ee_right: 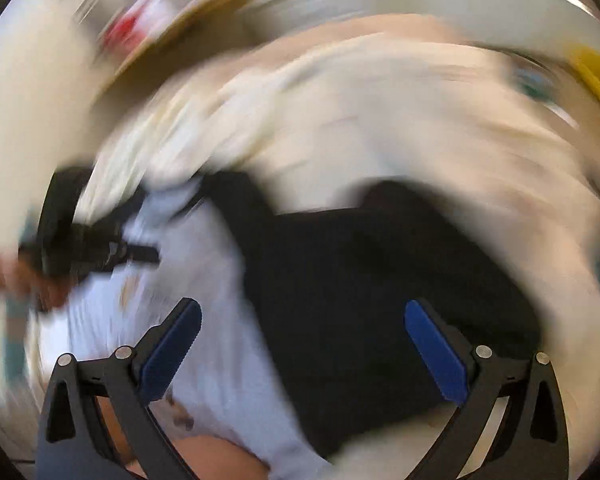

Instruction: Fold clothes

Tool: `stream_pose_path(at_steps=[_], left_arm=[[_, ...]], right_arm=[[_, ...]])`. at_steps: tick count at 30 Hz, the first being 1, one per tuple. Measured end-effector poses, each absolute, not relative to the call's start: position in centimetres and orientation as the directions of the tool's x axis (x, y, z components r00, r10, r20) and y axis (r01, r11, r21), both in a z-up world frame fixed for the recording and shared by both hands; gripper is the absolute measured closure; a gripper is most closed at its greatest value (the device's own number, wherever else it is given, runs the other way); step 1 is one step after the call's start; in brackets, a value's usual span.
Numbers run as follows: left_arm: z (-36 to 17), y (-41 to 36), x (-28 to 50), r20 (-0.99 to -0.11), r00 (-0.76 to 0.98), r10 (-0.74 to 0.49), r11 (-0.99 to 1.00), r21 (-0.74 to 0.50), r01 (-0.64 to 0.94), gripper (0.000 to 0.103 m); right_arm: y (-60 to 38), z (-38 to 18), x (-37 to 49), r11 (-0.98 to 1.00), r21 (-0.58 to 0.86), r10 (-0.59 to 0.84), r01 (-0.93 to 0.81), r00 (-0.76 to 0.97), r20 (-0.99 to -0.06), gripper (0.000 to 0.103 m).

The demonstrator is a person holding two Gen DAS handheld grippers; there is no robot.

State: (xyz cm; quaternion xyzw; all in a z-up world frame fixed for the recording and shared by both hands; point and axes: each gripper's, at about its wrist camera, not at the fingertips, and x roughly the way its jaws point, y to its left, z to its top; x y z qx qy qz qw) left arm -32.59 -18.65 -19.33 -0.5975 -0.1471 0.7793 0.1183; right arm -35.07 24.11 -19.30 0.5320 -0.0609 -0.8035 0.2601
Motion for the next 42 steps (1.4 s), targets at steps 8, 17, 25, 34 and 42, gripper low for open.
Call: stream_pose_path(at_steps=[8,17,25,34,42], left_arm=[[-22.6,-11.9,-47.3,-0.85,-0.194,0.491,-0.871,-0.479,-0.107,0.067],[-22.5,-9.9,-49.8,-0.882,-0.175,0.438,-0.895,-0.408,-0.18,0.101],[-14.8,-7.3,-54.2,-0.832,-0.28,0.479,-0.848,-0.356,-0.394,0.101],[-11.5,-3.1,-58.9,-0.77,-0.368,0.521,-0.799,-0.289,-0.527,0.103],[-12.5,-4.1,-56.2,-0.84,-0.21,0.5,-0.759,-0.309,-0.573,0.103]], right_arm=[[33.8,-21.1,-34.6,-0.921,0.388,-0.368,0.039,-0.419,-0.83,0.019],[33.3,-22.9,-35.4,-0.915,0.399,-0.384,0.066,-0.451,-0.806,0.097],[35.2,-15.8,-36.7,-0.943,0.317,-0.32,0.103,-0.549,-0.772,0.101],[32.9,-16.4,-37.0,-0.96,0.239,-0.281,0.148,-0.463,-0.841,0.094],[32.2,-19.5,-35.2,-0.942,0.304,-0.334,0.139,-0.417,-0.845,0.06]])
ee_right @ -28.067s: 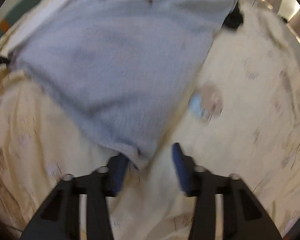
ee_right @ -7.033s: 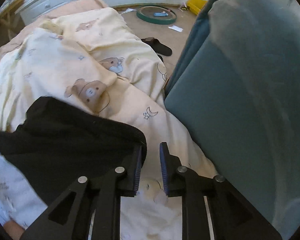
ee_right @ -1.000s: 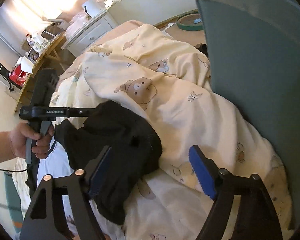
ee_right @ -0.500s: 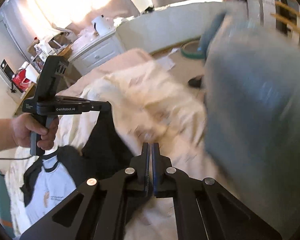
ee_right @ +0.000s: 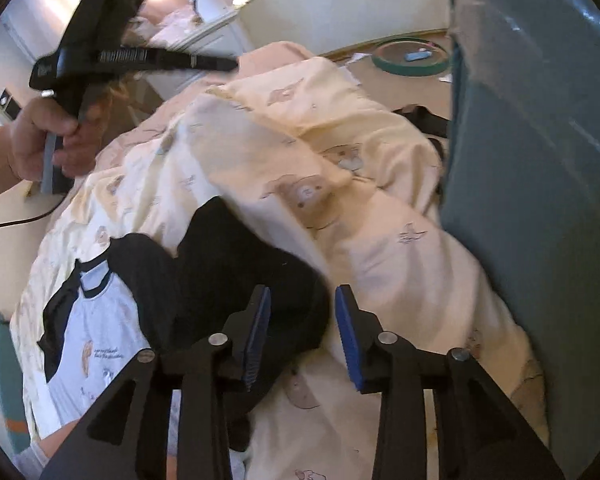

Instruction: Fold clothes

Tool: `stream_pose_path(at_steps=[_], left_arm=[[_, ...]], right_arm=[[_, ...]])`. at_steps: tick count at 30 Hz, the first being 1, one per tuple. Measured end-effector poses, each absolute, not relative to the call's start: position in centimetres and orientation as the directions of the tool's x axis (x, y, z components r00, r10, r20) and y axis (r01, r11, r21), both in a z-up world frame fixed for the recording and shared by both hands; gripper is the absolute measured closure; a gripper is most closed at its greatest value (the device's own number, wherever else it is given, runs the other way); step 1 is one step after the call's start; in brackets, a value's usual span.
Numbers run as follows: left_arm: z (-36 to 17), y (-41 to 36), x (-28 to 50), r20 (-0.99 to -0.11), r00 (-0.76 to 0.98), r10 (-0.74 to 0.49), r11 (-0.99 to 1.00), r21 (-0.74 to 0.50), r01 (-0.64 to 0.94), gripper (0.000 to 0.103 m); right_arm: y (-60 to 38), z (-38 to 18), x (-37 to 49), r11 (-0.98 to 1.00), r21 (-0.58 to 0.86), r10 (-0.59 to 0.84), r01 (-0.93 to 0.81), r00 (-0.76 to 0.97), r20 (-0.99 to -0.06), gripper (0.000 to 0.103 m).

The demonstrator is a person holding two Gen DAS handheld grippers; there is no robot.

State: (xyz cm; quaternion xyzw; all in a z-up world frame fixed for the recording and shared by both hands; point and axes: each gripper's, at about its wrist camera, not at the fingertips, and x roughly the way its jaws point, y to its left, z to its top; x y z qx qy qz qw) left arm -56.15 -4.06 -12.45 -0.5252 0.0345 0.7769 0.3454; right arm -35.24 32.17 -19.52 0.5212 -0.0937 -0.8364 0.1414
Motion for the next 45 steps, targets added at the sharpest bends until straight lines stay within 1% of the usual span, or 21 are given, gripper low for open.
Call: stream_pose_path(at_steps=[1,2,3,4,5,7,8,9,10,15,20,22,24,25,31,34,36,40,43,44,45], left_arm=[[-13.1,-4.2,-55.0,-0.85,-0.18,0.495,-0.752,-0.315,-0.579,0.097],[-13.8,-4.3,-53.9,-0.859,-0.151,0.489,-0.744,-0.321,-0.586,0.084],[-14.5,-4.7,-52.5,-0.864,-0.142,0.483,-0.749,-0.323,-0.579,0.074],[-15.3,-5.3,-51.4,-0.865,-0.14,0.482,-0.757,-0.33,-0.564,0.056],[-16.0,-5.9,-50.4,-0.865,-0.138,0.483,-0.765,-0.34,-0.547,0.053],[-17.6,-7.3,-49.0,-0.873,-0.123,0.472,-0.798,-0.364,-0.48,0.053],[-18.4,-7.9,-48.6,-0.876,-0.114,0.469,-0.813,-0.378,-0.442,0.053],[-19.1,-8.4,-48.4,-0.875,-0.105,0.473,-0.824,-0.398,-0.403,0.053],[-19.6,-8.8,-48.3,-0.869,-0.103,0.484,-0.828,-0.417,-0.376,0.053],[-20.6,-9.6,-47.7,-0.838,-0.106,0.535,-0.821,-0.485,-0.301,0.053],[-21.1,-10.2,-48.7,-0.772,-0.094,0.629,-0.769,-0.6,-0.218,0.053],[-21.2,-10.2,-49.0,-0.741,-0.084,0.666,-0.74,-0.643,-0.196,0.054],[-20.6,-9.6,-48.7,-0.761,-0.088,0.643,-0.753,-0.608,-0.251,0.094],[-20.3,-9.4,-48.4,-0.766,-0.088,0.636,-0.756,-0.597,-0.269,0.102],[-17.7,-10.5,-47.8,-0.745,-0.135,0.653,-0.743,-0.595,-0.308,0.103],[-16.5,-11.0,-47.9,-0.726,-0.116,0.678,-0.721,-0.627,-0.295,0.103],[-16.7,-11.0,-47.7,-0.695,-0.043,0.718,-0.678,-0.683,-0.271,0.102],[-17.4,-11.7,-45.0,-0.756,-0.056,0.652,-0.74,-0.619,-0.263,0.098],[-18.4,-12.6,-42.4,-0.777,-0.028,0.629,-0.761,-0.608,-0.228,0.098],[-18.6,-12.8,-41.4,-0.785,-0.027,0.619,-0.769,-0.599,-0.222,0.098],[-19.0,-13.1,-40.4,-0.786,-0.031,0.617,-0.774,-0.6,-0.203,0.098]], right_arm=[[32.0,-19.8,-35.4,-0.949,0.282,-0.316,0.143,-0.409,-0.856,0.059],[32.0,-20.3,-35.7,-0.951,0.274,-0.308,0.142,-0.403,-0.862,0.059],[32.0,-20.7,-35.9,-0.954,0.265,-0.3,0.141,-0.397,-0.867,0.059],[32.1,-21.1,-36.2,-0.954,0.266,-0.3,0.14,-0.393,-0.869,0.059],[32.1,-21.3,-36.2,-0.949,0.282,-0.316,0.143,-0.393,-0.864,0.059],[32.0,-21.6,-36.3,-0.938,0.307,-0.346,0.162,-0.389,-0.854,0.063],[31.9,-21.6,-36.3,-0.934,0.312,-0.356,0.172,-0.391,-0.849,0.079],[31.7,-21.3,-36.1,-0.935,0.305,-0.354,0.183,-0.401,-0.845,0.098],[31.5,-20.7,-35.9,-0.932,0.304,-0.359,0.196,-0.414,-0.837,0.1],[30.1,-16.1,-33.8,-0.876,0.396,-0.48,0.274,-0.423,-0.768,0.101],[26.1,-14.4,-30.3,-0.755,0.51,-0.631,0.413,-0.246,-0.736,0.101],[25.0,-14.9,-29.0,-0.735,0.525,-0.645,0.429,-0.204,-0.736,0.101],[24.3,-15.3,-28.0,-0.721,0.543,-0.657,0.43,-0.176,-0.733,0.101],[24.1,-15.4,-27.6,-0.717,0.552,-0.662,0.426,-0.168,-0.73,0.101],[23.2,-13.7,-27.2,-0.699,0.56,-0.683,0.446,-0.185,-0.706,0.101],[22.1,-12.6,-27.5,-0.657,0.572,-0.716,0.491,-0.17,-0.677,0.101],[20.6,-12.5,-27.7,-0.611,0.588,-0.742,0.53,-0.125,-0.658,0.101],[15.8,-16.9,-27.9,-0.519,0.671,-0.786,0.529,0.013,-0.619,0.101],[13.4,-20.8,-27.3,-0.544,0.704,-0.766,0.457,0.072,-0.639,0.095],[13.5,-21.2,-27.1,-0.568,0.697,-0.757,0.438,0.053,-0.651,0.089],[14.1,-21.2,-26.9,-0.587,0.691,-0.755,0.421,0.024,-0.656,0.079]])
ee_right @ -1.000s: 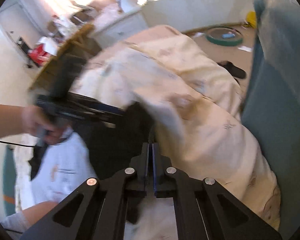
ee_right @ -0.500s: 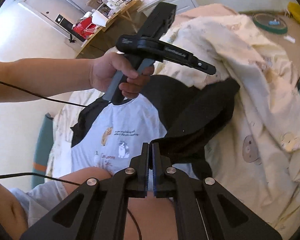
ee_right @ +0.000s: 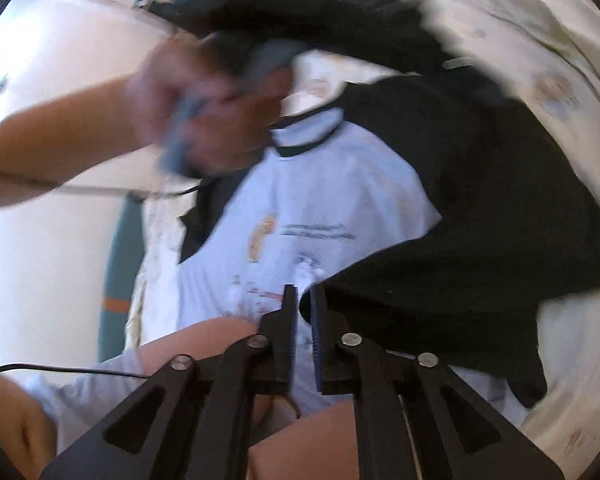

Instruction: Fold clothes

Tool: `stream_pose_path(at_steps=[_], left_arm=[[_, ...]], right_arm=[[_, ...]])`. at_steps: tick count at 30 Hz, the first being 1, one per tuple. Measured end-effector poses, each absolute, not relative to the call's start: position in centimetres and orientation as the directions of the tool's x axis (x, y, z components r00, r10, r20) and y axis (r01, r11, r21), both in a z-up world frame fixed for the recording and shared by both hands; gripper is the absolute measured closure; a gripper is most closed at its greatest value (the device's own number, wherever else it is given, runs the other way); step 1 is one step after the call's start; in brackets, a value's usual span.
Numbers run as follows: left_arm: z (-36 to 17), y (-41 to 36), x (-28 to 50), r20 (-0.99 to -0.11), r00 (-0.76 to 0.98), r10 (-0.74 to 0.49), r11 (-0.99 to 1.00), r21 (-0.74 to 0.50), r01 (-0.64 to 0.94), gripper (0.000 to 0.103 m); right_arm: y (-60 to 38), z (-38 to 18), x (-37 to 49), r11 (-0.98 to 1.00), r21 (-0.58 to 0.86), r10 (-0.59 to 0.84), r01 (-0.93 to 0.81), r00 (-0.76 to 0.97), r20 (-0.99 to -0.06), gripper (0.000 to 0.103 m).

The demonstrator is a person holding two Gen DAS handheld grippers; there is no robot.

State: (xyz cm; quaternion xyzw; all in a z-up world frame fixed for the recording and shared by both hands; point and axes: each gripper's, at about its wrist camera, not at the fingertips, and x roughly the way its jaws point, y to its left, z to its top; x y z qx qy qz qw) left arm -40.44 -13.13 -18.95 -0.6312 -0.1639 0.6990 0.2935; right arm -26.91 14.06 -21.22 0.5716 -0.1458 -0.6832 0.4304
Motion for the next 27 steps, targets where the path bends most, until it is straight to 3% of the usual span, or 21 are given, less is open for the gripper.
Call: stream_pose_path(at_steps=[1,2,3,7,8,11,14,16,17,18,22,27], left_arm=[[-19.3,-13.4,-39.5,-0.786,-0.035,0.618,-0.777,-0.603,-0.181,0.098],[-19.7,-13.7,-38.6,-0.785,-0.039,0.618,-0.779,-0.606,-0.158,0.098],[-20.0,-13.9,-37.8,-0.782,-0.039,0.623,-0.778,-0.613,-0.135,0.098],[-21.6,-13.4,-34.7,-0.78,-0.041,0.625,-0.78,-0.621,-0.075,0.095],[-21.9,-13.2,-34.0,-0.784,-0.045,0.619,-0.785,-0.616,-0.069,0.095],[-22.5,-12.8,-32.5,-0.79,-0.053,0.611,-0.791,-0.609,-0.047,0.095],[-22.7,-13.1,-31.4,-0.794,-0.06,0.604,-0.797,-0.604,-0.027,0.095],[-22.2,-13.7,-30.8,-0.797,-0.079,0.599,-0.8,-0.6,-0.016,0.094],[-21.9,-14.1,-30.5,-0.798,-0.09,0.596,-0.801,-0.598,-0.011,0.089],[-21.6,-14.4,-30.2,-0.799,-0.101,0.593,-0.803,-0.596,-0.005,0.086],[-19.5,-17.1,-29.4,-0.789,-0.192,0.583,-0.799,-0.6,0.039,0.083],[-15.6,-21.7,-29.4,-0.67,-0.349,0.655,-0.693,-0.717,0.077,0.081]], right_arm=[[14.8,-21.1,-26.7,-0.606,0.684,-0.751,0.406,-0.006,-0.661,0.058],[15.9,-20.4,-26.5,-0.623,0.673,-0.745,0.399,-0.04,-0.665,0.026],[17.0,-19.4,-26.3,-0.635,0.659,-0.741,0.403,-0.077,-0.667,0.003],[22.5,-17.8,-27.2,-0.765,0.573,-0.641,0.294,-0.255,-0.724,0.003],[24.2,-18.9,-28.0,-0.784,0.579,-0.621,0.223,-0.269,-0.736,0.004],[27.7,-23.2,-30.7,-0.81,0.584,-0.573,0.052,-0.279,-0.77,0.032],[28.2,-27.1,-33.2,-0.798,0.602,-0.577,-0.025,-0.253,-0.776,0.048],[27.4,-28.0,-34.2,-0.772,0.635,-0.612,-0.014,-0.254,-0.749,0.07],[26.5,-28.1,-34.5,-0.767,0.642,-0.62,-0.008,-0.248,-0.744,0.094],[25.8,-28.0,-34.6,-0.75,0.661,-0.639,-0.011,-0.243,-0.729,0.098],[22.1,-22.3,-35.0,-0.707,0.7,-0.692,0.102,-0.305,-0.654,0.099],[15.3,-15.2,-37.0,-0.599,0.748,-0.796,0.284,-0.304,-0.523,0.099]])
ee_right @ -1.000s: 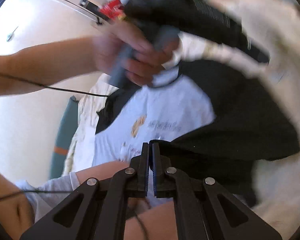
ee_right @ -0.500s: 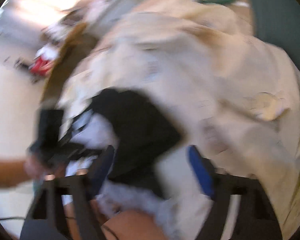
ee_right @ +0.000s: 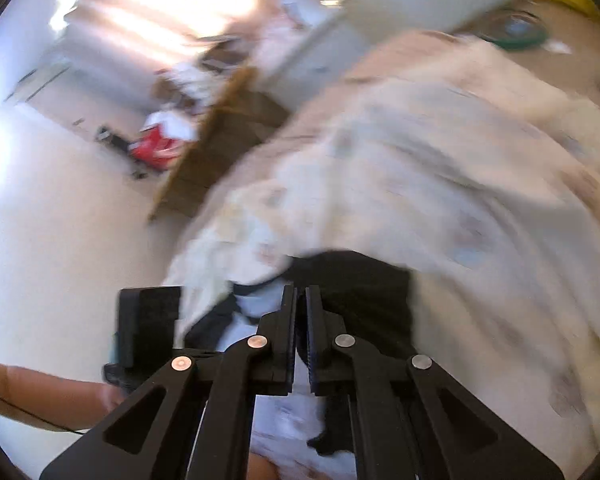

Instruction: Fold clothes

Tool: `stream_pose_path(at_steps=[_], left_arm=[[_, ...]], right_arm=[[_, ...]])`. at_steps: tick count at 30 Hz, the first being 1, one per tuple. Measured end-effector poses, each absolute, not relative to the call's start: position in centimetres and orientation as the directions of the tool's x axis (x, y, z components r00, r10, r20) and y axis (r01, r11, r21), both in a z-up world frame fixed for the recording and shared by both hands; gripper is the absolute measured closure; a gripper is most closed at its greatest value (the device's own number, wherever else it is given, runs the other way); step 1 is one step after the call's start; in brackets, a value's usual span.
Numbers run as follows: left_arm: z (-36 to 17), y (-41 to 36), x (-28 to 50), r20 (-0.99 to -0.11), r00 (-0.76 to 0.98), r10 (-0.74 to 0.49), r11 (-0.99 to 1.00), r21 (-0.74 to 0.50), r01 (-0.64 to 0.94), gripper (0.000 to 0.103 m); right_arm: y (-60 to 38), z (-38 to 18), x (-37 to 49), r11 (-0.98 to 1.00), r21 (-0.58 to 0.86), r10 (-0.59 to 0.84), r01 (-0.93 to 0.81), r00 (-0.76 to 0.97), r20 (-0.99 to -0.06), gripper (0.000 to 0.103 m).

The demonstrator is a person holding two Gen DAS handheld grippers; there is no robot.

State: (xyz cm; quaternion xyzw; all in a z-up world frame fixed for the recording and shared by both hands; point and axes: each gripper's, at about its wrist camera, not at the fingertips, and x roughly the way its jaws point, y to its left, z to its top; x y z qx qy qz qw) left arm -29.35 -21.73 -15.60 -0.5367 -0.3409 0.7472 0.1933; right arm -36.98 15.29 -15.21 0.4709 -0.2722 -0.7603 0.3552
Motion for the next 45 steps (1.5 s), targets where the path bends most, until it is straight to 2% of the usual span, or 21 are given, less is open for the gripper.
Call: stream_pose_path(at_steps=[2,4,7,9,10,11,12,13,15,19,22,26,29,31,32,33,34,35,38,41,45], left_arm=[[-14.4,-24.5,-28.6,-0.651,-0.422,0.631,-0.675,-0.729,0.115,0.078],[-14.3,-27.5,-27.1,-0.676,-0.463,0.573,-0.686,-0.705,0.179,0.078],[-15.9,-30.7,-24.2,-0.731,-0.447,0.516,-0.683,-0.666,0.3,0.078],[-16.6,-31.5,-22.8,-0.756,-0.422,0.5,-0.693,-0.642,0.328,0.078],[-16.9,-31.4,-22.4,-0.763,-0.412,0.498,-0.698,-0.635,0.332,0.078],[-17.2,-31.2,-22.2,-0.768,-0.404,0.497,-0.702,-0.629,0.334,0.078],[-17.5,-31.0,-21.9,-0.773,-0.396,0.496,-0.706,-0.624,0.335,0.078],[-17.7,-30.3,-22.3,-0.776,-0.387,0.498,-0.717,-0.619,0.32,0.078],[-18.0,-28.6,-23.6,-0.781,-0.37,0.503,-0.744,-0.609,0.275,0.077],[-17.7,-23.9,-27.0,-0.851,-0.317,0.419,-0.89,-0.453,0.041,0.052],[-17.9,-21.6,-30.0,-0.868,-0.319,0.38,-0.925,-0.367,-0.104,0.051],[-20.3,-18.7,-33.9,-0.911,-0.247,0.331,-0.929,-0.27,-0.253,0.045],[-22.6,-18.2,-36.2,-0.941,-0.197,0.276,-0.943,-0.225,-0.244,0.045],[-22.8,-17.9,-37.3,-0.933,-0.182,0.309,-0.934,-0.262,-0.244,0.045],[-22.7,-17.5,-37.6,-0.931,-0.174,0.322,-0.927,-0.273,-0.257,0.051],[-22.5,-17.2,-37.9,-0.928,-0.166,0.334,-0.92,-0.283,-0.27,0.07],[-22.4,-16.8,-38.2,-0.925,-0.157,0.346,-0.913,-0.294,-0.283,0.099],[-21.9,-16.6,-38.3,-0.917,-0.157,0.367,-0.906,-0.315,-0.282,0.102],[-16.6,-16.2,-37.9,-0.834,-0.248,0.493,-0.856,-0.416,-0.307,0.102],[-12.2,-15.9,-38.1,-0.764,-0.312,0.565,-0.819,-0.471,-0.328,0.102],[-9.0,-14.0,-37.9,-0.687,-0.306,0.659,-0.746,-0.548,-0.378,0.102]], right_arm=[[12.1,-15.0,-37.5,-0.52,0.796,-0.853,0.31,-0.232,-0.467,0.099],[8.3,-15.9,-37.3,-0.477,0.817,-0.879,0.326,-0.16,-0.449,0.099],[4.4,-17.4,-37.0,-0.409,0.859,-0.912,0.309,-0.096,-0.399,0.091],[2.6,-17.1,-36.7,-0.389,0.857,-0.919,0.337,-0.083,-0.385,0.067],[2.0,-16.6,-36.4,-0.377,0.853,-0.923,0.361,-0.074,-0.377,0.064],[1.7,-16.0,-35.9,-0.367,0.847,-0.926,0.384,-0.065,-0.371,0.053],[1.9,-15.5,-35.3,-0.372,0.838,-0.923,0.4,-0.068,-0.378,0.032],[2.5,-15.0,-34.7,-0.387,0.824,-0.917,0.413,-0.083,-0.389,0.027],[5.3,-15.2,-33.8,-0.445,0.804,-0.893,0.395,-0.13,-0.43,0.026],[12.4,-16.9,-32.6,-0.583,0.753,-0.812,0.304,-0.212,-0.543,0.026],[17.1,-18.9,-32.0,-0.671,0.707,-0.741,0.224,-0.229,-0.631,0.026],[20.8,-20.3,-31.4,-0.696,0.708,-0.711,0.12,-0.256,-0.655,0.026],[21.5,-20.7,-31.3,-0.682,0.727,-0.716,0.077,-0.272,-0.643,0.026],[21.6,-20.7,-31.2,-0.673,0.737,-0.721,0.066,-0.277,-0.635,0.026],[21.3,-20.8,-31.2,-0.671,0.738,-0.722,0.063,-0.28,-0.633,0.026],[21.3,-20.9,-31.2,-0.667,0.743,-0.725,0.061,-0.281,-0.628,0.026],[21.2,-21.1,-31.1,-0.663,0.747,-0.729,0.058,-0.281,-0.625,0.026],[21.2,-21.2,-31.2,-0.659,0.75,-0.731,0.054,-0.281,-0.622,0.026],[21.7,-21.6,-31.4,-0.654,0.756,-0.732,0.035,-0.279,-0.621,0.026],[22.5,-22.0,-31.5,-0.642,0.767,-0.736,0.012,-0.29,-0.612,0.026],[23.4,-22.4,-31.6,-0.635,0.772,-0.732,-0.022,-0.301,-0.611,0.026]])
